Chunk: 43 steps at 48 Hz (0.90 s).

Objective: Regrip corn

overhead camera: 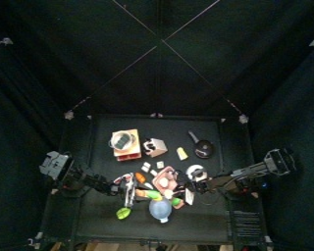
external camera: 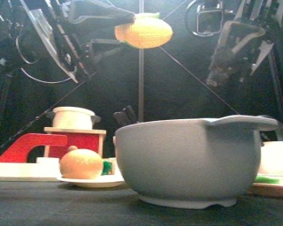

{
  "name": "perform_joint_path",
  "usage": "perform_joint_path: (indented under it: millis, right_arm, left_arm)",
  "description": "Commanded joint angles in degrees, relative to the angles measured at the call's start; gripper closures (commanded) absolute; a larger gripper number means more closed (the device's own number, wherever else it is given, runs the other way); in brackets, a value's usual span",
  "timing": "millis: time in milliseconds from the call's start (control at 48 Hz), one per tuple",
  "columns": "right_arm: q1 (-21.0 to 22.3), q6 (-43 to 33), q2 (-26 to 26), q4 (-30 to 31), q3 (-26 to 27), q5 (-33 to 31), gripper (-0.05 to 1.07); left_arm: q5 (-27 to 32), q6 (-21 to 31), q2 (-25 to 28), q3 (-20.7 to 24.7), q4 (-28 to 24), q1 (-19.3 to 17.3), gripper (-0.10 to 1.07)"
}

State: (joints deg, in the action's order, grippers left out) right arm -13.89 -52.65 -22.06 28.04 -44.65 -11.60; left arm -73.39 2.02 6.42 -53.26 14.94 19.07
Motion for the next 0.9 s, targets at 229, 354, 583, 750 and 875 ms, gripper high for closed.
perform_joint_path:
  millis: [229, 354, 583, 750, 875]
  right_arm:
    - [1.05, -0.09, 2.55, -0.09, 5.36, 7.47, 0.25]
    - [1.05, 0.00, 1.32, 1.32, 6.86, 2.02, 0.19]
    - [-0.97, -0.09, -0.09, 9.14, 14.94, -22.68, 0.10]
    - [-7.21, -1.58, 1.41, 23.82, 14.24, -25.66, 0.09]
    - [-11.51, -13.54, 3.87, 40.43, 13.45, -26.10, 0.09]
  left_arm:
    - [-0.26, -0.09, -0.62, 1.41, -0.88, -0.26, 0.25]
    - [-0.26, 0.09, -1.14, 1.49, 1.67, -0.26, 0.25]
    - [-0.18, 1.49, -2.81, 2.90, 8.17, 0.44, 0.25]
    - [-0.26, 6.15, -3.60, 4.39, 13.18, 0.79, 0.25]
    - [-0.26, 13.62, -3.52, 4.31, 16.26, 0.53, 0.25]
